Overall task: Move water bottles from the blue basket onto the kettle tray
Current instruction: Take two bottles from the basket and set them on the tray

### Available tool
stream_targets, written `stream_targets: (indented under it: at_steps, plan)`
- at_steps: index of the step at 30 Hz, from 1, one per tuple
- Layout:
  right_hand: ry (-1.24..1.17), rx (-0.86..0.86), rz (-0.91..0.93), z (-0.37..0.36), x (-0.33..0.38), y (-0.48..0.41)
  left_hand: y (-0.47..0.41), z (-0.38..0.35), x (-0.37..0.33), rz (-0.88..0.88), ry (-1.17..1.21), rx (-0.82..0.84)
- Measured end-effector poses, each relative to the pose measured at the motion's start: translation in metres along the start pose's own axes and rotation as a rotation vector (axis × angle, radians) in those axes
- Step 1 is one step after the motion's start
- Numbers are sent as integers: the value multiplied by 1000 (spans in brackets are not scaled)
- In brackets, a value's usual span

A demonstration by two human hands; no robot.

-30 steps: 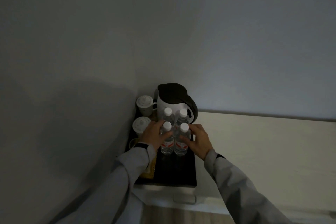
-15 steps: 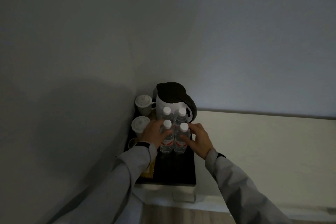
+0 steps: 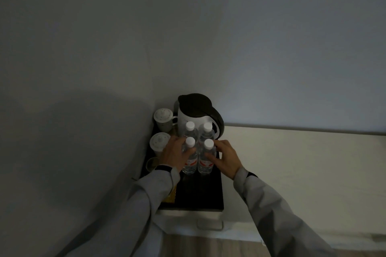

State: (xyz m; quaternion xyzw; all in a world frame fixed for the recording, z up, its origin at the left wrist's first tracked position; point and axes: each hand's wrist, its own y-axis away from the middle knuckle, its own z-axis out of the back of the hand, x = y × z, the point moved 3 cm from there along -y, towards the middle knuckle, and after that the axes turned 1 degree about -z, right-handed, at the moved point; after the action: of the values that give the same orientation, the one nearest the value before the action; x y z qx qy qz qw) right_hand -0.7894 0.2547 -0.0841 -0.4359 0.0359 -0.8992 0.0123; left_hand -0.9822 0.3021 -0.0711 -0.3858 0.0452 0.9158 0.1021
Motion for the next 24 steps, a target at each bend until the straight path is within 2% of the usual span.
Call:
stream_targets:
  at_steps: [24]
  plan:
    - [33, 19, -22, 2, 8, 2, -9, 5, 6, -80, 42, 62]
